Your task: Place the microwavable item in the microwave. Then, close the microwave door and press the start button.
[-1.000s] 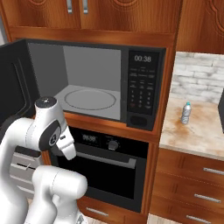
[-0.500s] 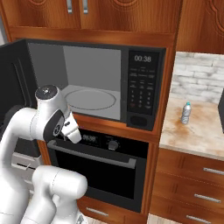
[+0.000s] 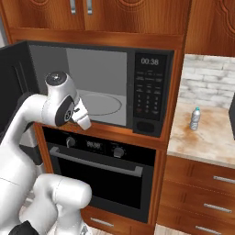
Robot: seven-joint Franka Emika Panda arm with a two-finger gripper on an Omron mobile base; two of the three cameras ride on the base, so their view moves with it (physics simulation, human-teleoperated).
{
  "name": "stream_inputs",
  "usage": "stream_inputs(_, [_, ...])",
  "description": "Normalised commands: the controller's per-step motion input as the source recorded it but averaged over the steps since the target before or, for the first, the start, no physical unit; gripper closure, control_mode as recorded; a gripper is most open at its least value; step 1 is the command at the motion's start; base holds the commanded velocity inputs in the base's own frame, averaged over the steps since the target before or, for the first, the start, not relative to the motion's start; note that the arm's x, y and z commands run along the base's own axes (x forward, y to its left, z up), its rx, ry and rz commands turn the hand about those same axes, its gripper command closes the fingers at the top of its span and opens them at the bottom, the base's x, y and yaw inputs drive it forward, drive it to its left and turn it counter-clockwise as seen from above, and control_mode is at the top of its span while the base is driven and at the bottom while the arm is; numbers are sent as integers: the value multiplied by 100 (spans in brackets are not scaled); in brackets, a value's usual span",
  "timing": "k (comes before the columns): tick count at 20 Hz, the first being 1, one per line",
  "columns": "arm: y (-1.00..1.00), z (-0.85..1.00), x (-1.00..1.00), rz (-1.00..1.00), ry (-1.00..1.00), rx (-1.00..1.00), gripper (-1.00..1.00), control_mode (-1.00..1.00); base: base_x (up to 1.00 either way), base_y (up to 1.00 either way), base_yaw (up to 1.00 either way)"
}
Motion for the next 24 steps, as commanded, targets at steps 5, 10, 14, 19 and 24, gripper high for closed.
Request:
stream_inputs(5, [0,4,86,-3,0,0,100,-100,0,0,0])
stream_inputs(10, [0,0,81,-2,1,0,100,-100,0,0,0])
stream_inputs(14, [0,-6,74,-1,2,0,100,-100,0,0,0])
stream_inputs(19, [0,-23,45,-1,3,0,100,-100,0,0,0])
stream_inputs(24, [0,-33,29,0,5,0,100,-100,0,0,0])
